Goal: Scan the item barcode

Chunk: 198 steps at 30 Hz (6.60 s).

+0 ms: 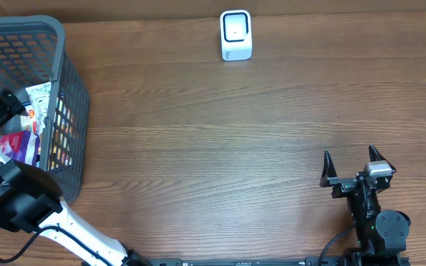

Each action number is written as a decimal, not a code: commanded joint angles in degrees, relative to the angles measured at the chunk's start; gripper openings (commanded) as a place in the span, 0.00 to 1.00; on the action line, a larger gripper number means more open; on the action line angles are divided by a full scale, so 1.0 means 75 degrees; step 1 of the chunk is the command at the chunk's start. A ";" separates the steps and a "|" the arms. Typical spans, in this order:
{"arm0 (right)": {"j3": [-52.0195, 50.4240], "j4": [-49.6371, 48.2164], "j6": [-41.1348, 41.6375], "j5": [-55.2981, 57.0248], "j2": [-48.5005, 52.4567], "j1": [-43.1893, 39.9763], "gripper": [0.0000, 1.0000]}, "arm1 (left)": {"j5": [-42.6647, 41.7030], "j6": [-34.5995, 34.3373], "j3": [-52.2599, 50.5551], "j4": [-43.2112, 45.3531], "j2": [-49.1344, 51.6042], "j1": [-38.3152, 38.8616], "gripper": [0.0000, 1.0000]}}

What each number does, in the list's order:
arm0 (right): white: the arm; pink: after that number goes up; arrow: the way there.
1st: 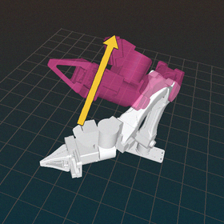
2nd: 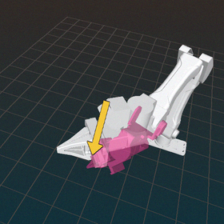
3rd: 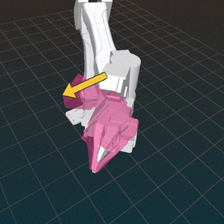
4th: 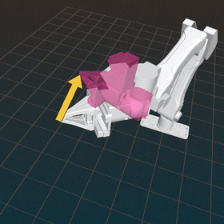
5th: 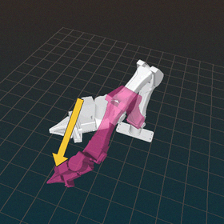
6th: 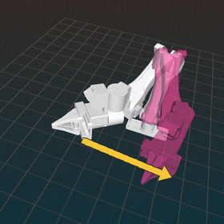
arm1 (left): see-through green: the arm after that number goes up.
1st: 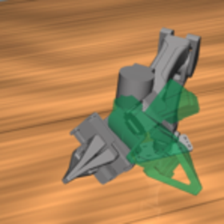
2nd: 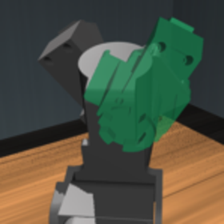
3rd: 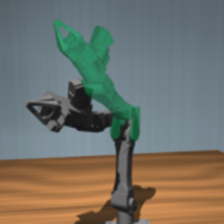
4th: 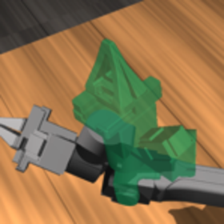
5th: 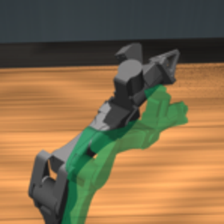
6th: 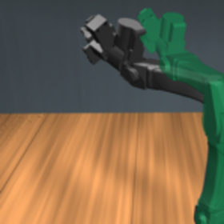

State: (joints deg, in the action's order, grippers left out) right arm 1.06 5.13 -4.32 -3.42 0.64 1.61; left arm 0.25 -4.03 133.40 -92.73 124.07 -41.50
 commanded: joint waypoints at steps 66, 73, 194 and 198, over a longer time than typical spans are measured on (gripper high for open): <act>-0.0076 -0.0064 -0.0003 0.0050 -0.0055 0.0041 1.00 | -0.0006 0.1565 -0.3754 0.4001 -0.0195 0.0731 0.27; -0.0076 -0.0064 -0.0003 0.0050 -0.0055 0.0041 1.00 | -0.0035 0.1122 -0.3381 0.3946 -0.0219 0.0731 0.04; -0.0076 -0.0064 -0.0003 0.0050 -0.0055 0.0041 1.00 | -0.3107 -0.0102 0.2836 0.0533 -0.2500 0.1518 0.04; -0.0076 -0.0064 -0.0003 0.0050 -0.0055 0.0041 1.00 | -0.4095 -0.0093 0.2830 0.0265 -0.2658 0.2393 0.04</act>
State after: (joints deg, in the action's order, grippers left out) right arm 1.06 5.13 -4.29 -3.42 0.64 1.61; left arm -21.08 -4.19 154.32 -89.86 104.09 -28.32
